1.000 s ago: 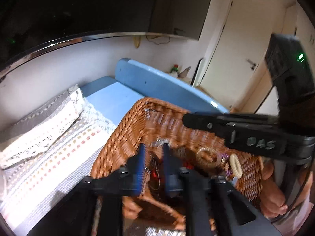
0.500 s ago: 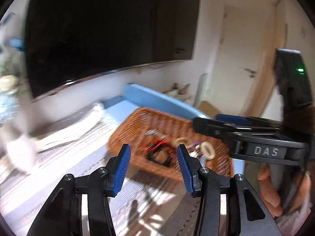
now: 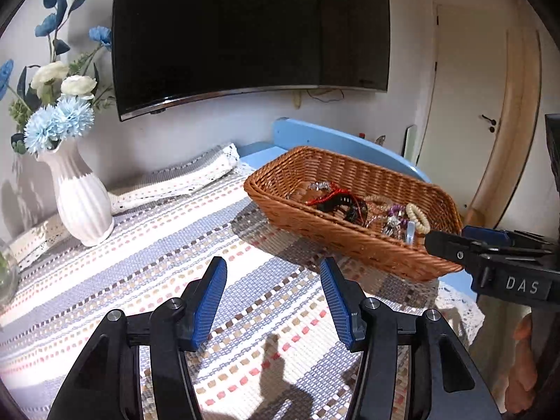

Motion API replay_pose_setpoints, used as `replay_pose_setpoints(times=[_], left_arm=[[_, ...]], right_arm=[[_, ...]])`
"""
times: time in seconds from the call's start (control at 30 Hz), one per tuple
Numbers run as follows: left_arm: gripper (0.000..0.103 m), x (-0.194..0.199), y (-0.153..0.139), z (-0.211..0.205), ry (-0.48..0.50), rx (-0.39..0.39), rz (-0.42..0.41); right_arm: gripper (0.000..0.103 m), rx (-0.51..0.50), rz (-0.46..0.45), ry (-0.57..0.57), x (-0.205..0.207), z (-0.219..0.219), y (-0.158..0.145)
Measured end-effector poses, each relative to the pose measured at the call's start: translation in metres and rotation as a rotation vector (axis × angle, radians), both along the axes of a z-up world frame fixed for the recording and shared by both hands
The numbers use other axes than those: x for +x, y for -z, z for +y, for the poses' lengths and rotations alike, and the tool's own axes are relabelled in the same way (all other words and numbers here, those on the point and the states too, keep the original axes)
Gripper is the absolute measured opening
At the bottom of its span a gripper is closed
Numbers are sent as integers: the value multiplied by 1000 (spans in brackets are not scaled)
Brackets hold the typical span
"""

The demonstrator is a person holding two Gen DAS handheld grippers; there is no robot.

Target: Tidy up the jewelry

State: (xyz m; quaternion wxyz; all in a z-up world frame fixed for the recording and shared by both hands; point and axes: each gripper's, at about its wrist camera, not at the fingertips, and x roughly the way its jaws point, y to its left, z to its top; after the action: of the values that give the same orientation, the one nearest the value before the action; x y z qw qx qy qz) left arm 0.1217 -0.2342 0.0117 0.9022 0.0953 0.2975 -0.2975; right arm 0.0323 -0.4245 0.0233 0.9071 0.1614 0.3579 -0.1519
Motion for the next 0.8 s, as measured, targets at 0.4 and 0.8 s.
replay_pose_setpoints(times=[0.4, 0.8], left_arm=[[57, 9, 16, -1, -41, 5, 57], [57, 13, 17, 1, -76, 9, 70]], right_arm=[[75, -8, 48, 12, -1, 4, 19], [75, -28, 54, 11, -2, 10, 21]])
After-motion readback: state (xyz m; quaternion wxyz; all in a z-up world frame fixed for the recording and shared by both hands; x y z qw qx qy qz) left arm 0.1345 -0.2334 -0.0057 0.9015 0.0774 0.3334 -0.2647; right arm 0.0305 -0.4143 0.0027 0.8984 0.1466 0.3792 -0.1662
